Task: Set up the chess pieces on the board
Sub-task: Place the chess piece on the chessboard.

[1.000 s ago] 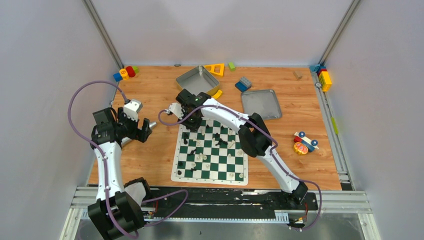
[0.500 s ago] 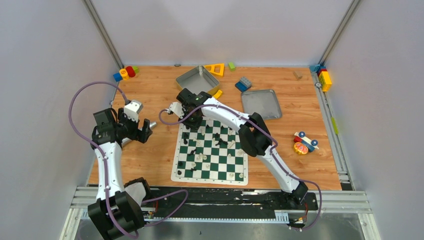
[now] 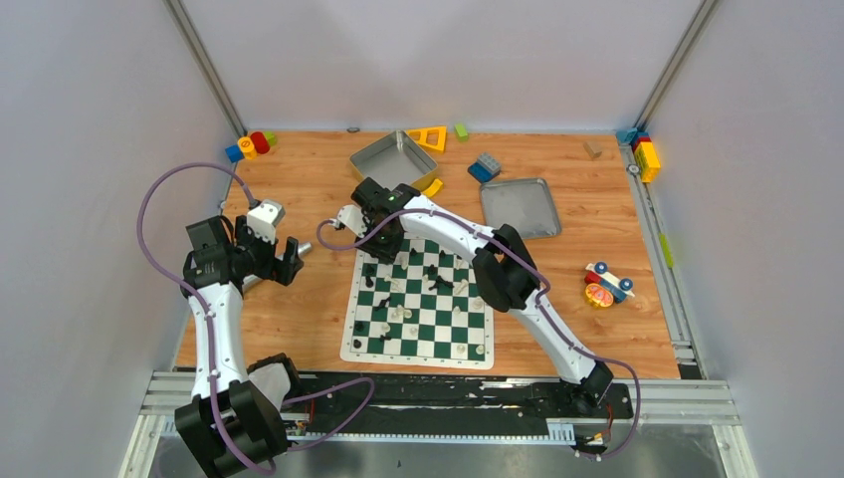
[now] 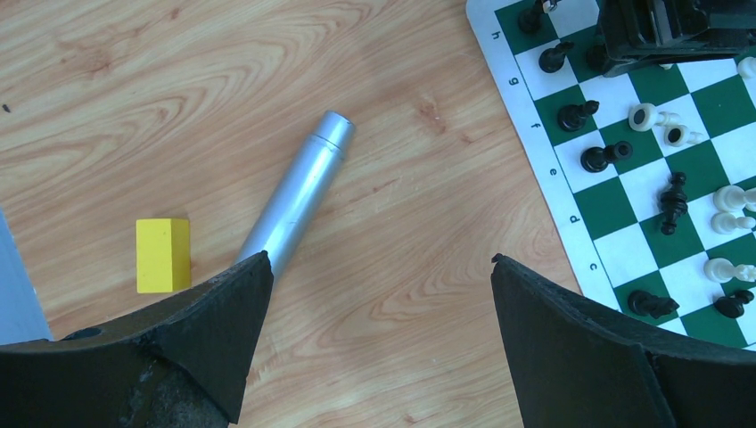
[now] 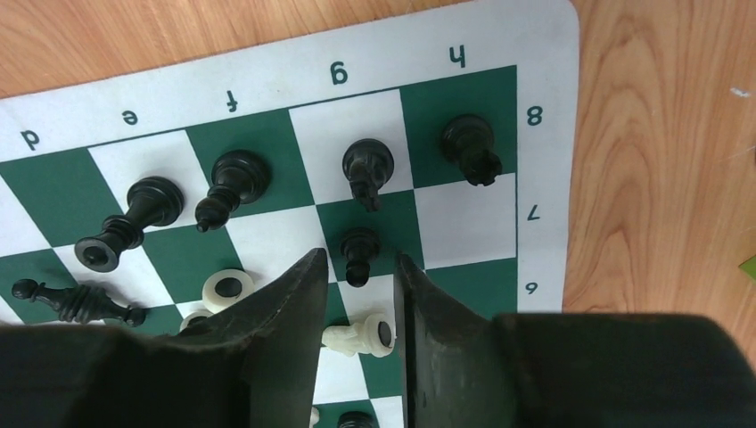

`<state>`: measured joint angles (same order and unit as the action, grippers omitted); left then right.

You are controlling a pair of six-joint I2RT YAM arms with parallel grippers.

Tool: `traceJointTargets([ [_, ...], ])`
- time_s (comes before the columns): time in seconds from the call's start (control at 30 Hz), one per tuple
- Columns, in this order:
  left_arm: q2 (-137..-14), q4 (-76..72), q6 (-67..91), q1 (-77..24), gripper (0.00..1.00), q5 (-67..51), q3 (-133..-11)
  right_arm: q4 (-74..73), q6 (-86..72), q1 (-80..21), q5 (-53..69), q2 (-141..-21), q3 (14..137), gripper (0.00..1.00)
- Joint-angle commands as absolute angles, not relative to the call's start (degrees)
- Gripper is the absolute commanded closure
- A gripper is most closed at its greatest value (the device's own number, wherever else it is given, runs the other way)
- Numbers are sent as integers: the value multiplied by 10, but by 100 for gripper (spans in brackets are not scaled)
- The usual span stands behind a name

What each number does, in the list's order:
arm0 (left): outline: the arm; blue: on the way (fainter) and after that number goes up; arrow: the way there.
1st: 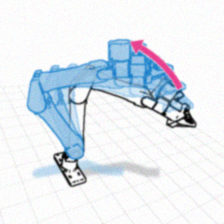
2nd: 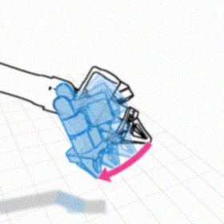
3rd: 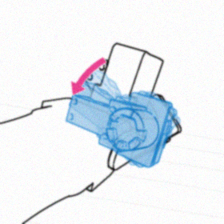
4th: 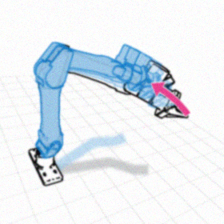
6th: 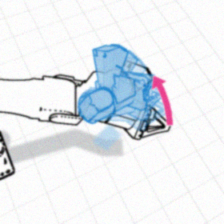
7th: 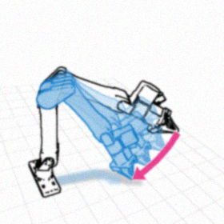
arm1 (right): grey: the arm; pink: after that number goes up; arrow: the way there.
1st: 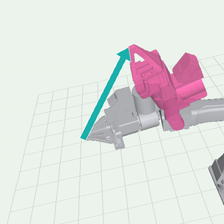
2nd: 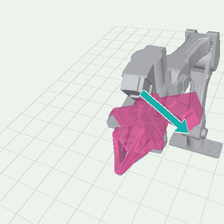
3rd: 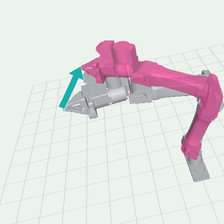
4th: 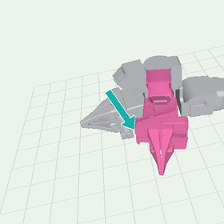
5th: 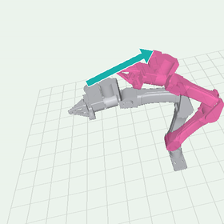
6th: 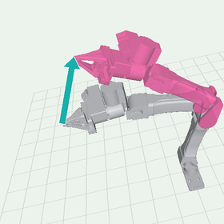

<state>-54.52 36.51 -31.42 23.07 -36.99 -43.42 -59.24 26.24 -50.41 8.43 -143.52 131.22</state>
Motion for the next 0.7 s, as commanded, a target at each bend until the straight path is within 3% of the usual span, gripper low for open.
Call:
traceJointTargets([
  [0.0,-537,360,-323,236,0,-373,-434,-580,263,-502,75,-1424,1336,58],
  [0.2,-533,361,-322,236,0,-375,-434,-561,247,-497,77,-1365,1309,46],
  [0.67,-532,360,-318,236,0,-380,-437,-546,223,-443,84,-1277,1190,50],
])
